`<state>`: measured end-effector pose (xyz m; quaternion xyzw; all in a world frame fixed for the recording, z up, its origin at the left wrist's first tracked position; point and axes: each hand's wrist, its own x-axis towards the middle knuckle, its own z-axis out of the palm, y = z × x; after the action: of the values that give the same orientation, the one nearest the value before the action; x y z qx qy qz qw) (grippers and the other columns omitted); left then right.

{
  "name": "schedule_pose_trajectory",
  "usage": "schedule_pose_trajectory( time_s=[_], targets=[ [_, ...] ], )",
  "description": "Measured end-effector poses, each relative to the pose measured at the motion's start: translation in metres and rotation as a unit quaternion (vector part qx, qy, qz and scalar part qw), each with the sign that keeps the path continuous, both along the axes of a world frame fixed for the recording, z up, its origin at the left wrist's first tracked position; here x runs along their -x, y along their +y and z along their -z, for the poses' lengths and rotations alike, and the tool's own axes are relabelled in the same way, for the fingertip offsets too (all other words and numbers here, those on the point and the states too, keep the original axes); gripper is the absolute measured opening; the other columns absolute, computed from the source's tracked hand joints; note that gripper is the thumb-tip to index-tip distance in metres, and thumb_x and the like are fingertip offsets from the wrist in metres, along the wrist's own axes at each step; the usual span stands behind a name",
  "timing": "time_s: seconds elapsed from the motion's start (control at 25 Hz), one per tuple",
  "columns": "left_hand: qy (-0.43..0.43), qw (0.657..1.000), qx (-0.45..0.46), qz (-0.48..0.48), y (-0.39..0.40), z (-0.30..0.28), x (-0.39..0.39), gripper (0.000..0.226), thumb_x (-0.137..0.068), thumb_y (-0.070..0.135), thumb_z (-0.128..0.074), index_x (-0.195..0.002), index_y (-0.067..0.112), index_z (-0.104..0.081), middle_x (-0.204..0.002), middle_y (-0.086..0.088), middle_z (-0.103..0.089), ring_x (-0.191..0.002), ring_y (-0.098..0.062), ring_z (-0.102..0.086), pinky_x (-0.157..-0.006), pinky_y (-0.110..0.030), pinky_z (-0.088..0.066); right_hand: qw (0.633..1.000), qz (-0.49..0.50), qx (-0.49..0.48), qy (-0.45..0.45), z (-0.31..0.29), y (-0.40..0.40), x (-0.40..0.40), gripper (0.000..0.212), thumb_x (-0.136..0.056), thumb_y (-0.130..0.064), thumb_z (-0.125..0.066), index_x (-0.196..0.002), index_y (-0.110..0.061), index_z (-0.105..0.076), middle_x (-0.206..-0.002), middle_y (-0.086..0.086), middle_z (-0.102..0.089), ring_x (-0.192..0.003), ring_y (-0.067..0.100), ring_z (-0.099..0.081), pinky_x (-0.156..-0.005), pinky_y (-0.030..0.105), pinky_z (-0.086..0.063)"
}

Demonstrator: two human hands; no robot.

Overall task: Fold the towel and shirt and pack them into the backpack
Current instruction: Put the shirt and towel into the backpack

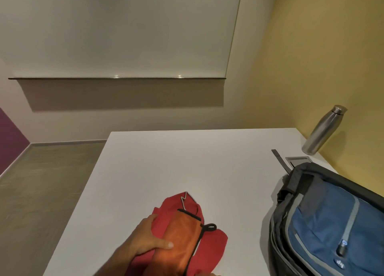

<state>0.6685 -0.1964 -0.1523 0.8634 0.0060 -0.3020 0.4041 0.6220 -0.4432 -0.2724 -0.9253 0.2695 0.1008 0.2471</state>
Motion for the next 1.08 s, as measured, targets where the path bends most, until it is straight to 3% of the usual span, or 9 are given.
schedule_pose_trajectory(
  time_s=[0.04, 0.12, 0.2, 0.36, 0.52, 0.68, 0.8, 0.88, 1.08],
  targets=[
    [0.003, 1.0, 0.002, 0.012, -0.001, -0.001, -0.004, 0.137, -0.036, 0.063, -0.092, -0.151, 0.023, -0.028, -0.146, 0.003, -0.04, -0.122, -0.013, -0.048, -0.101, -0.027, -0.042, 0.999, -0.042, -0.028, 0.017, -0.04, 0.001, 0.02, 0.041, -0.076, 0.0, -0.074, -0.047, -0.014, -0.048, -0.06, 0.012, -0.056, -0.065, 0.034, -0.067, -0.068, 0.039, -0.055],
    [-0.001, 1.0, -0.001, 0.015, -0.004, -0.001, -0.01, 0.143, -0.032, 0.065, -0.092, -0.152, 0.023, -0.025, -0.147, 0.002, -0.038, -0.126, -0.015, -0.047, -0.104, -0.029, -0.043, 0.995, -0.072, -0.065, 0.033, -0.112, 0.011, 0.036, 0.038, -0.092, -0.02, -0.061, -0.061, -0.023, -0.04, -0.07, -0.004, -0.051, -0.084, 0.017, -0.066, -0.078, 0.024, -0.049],
    [-0.007, 1.0, 0.012, -0.006, -0.006, 0.002, -0.013, 0.149, -0.03, 0.064, -0.094, -0.153, 0.021, -0.022, -0.147, 0.001, -0.039, -0.128, -0.017, -0.047, -0.106, -0.032, -0.043, 0.992, -0.059, -0.111, -0.003, -0.149, 0.014, 0.044, 0.022, -0.082, -0.046, -0.07, -0.081, -0.037, -0.05, -0.09, -0.016, -0.055, -0.091, 0.002, -0.057, -0.077, 0.01, -0.039],
    [0.017, 0.998, -0.012, -0.051, -0.013, 0.002, -0.018, 0.165, -0.025, 0.072, -0.09, -0.156, 0.023, -0.004, -0.159, -0.002, -0.025, -0.143, -0.024, -0.033, -0.114, -0.042, -0.035, 0.981, -0.082, -0.169, -0.051, -0.158, 0.015, 0.04, 0.108, -0.047, -0.089, -0.062, -0.138, -0.036, -0.035, -0.127, -0.014, -0.041, -0.123, 0.011, -0.045, -0.103, 0.026, -0.041],
    [0.042, 0.997, -0.06, -0.036, -0.018, 0.005, -0.024, 0.16, -0.018, 0.077, -0.086, -0.153, 0.025, -0.017, -0.151, 0.002, -0.04, -0.136, -0.023, -0.042, -0.111, -0.045, -0.039, 0.979, -0.126, -0.157, -0.014, -0.139, 0.019, 0.009, 0.131, -0.034, -0.095, -0.062, -0.146, -0.042, -0.019, -0.136, -0.017, -0.038, -0.134, 0.017, -0.039, -0.111, 0.04, -0.038],
    [0.045, 0.998, -0.028, -0.038, -0.014, 0.018, -0.031, 0.108, -0.019, 0.067, -0.092, -0.114, 0.036, -0.052, -0.112, 0.011, -0.067, -0.101, -0.011, -0.065, -0.089, -0.038, -0.055, 0.976, -0.153, -0.139, 0.063, -0.104, 0.017, -0.005, 0.146, -0.029, -0.098, -0.062, -0.15, -0.043, -0.002, -0.155, -0.006, -0.029, -0.142, 0.022, -0.031, -0.113, 0.048, -0.035],
    [0.063, 0.996, 0.051, -0.029, -0.018, 0.023, -0.032, 0.08, -0.026, 0.043, -0.099, -0.1, 0.029, -0.072, -0.097, 0.006, -0.076, -0.09, -0.013, -0.073, -0.087, -0.043, -0.058, 0.975, -0.158, -0.122, 0.097, -0.119, 0.018, -0.012, 0.161, -0.018, -0.096, -0.061, -0.152, -0.036, 0.004, -0.158, -0.001, -0.021, -0.142, 0.026, -0.029, -0.111, 0.049, -0.036],
    [0.06, 0.994, 0.085, -0.039, -0.022, 0.02, -0.03, 0.083, -0.026, 0.032, -0.1, -0.104, 0.028, -0.072, -0.1, 0.004, -0.076, -0.094, -0.014, -0.072, -0.09, -0.044, -0.057, 0.973, -0.172, -0.106, 0.108, -0.127, 0.018, -0.015, 0.167, -0.013, -0.094, -0.054, -0.153, -0.031, 0.012, -0.163, 0.002, -0.004, -0.147, 0.032, -0.015, -0.115, 0.053, -0.028],
    [0.054, 0.995, 0.06, -0.053, -0.029, 0.012, -0.03, 0.091, -0.032, 0.029, -0.093, -0.114, 0.028, -0.052, -0.11, 0.008, -0.065, -0.102, -0.011, -0.062, -0.086, -0.03, -0.055, 0.979, -0.188, -0.079, 0.032, -0.13, 0.017, -0.022, 0.167, -0.026, -0.086, -0.072, -0.151, -0.029, 0.023, -0.161, -0.003, 0.022, -0.15, 0.028, 0.009, -0.118, 0.053, -0.017]
  ],
)
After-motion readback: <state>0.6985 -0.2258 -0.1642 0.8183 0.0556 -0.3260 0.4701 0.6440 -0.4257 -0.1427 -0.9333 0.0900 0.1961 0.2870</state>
